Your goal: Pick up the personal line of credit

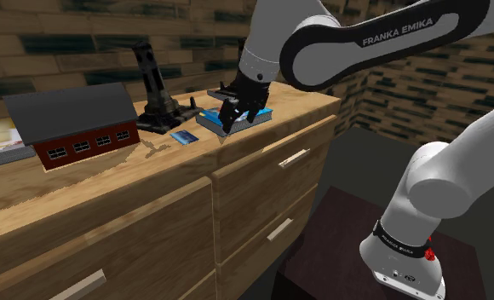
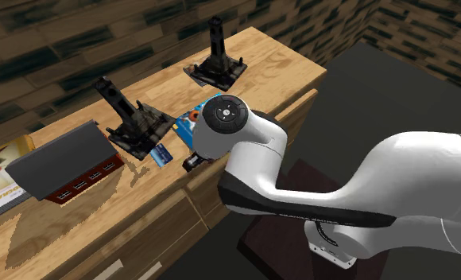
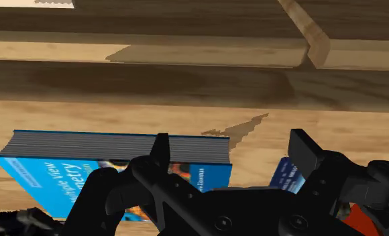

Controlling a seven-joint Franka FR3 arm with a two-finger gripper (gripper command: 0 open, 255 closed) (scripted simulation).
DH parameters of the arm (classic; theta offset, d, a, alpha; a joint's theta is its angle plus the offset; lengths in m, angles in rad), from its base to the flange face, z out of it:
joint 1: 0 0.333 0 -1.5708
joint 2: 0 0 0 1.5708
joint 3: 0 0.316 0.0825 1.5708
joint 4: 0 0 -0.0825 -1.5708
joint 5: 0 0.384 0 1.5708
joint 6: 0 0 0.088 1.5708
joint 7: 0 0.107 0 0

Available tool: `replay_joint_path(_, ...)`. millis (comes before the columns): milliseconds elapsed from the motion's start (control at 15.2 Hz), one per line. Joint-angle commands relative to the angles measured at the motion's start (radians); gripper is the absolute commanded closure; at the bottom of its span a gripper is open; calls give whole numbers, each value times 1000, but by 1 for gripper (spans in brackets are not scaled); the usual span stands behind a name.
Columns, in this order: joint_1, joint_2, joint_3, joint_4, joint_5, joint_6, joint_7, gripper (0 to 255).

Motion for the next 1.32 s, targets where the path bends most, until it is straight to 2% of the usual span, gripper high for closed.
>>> replay_joint_path(0,-21,48,47,19,-39,70,67,0)
replay_joint_path(264,-88,169,156,94,-175,176,230,0)
replay_joint_path(528,-161,308,268,199,-389,232,437,0)
replay_joint_path(1122,-178,357,285,145,-491,306,534,0)
replay_joint_path(1188,-177,353,285,144,-487,305,531,255)
replay_joint_path(1254,-177,353,285,144,-487,305,531,255)
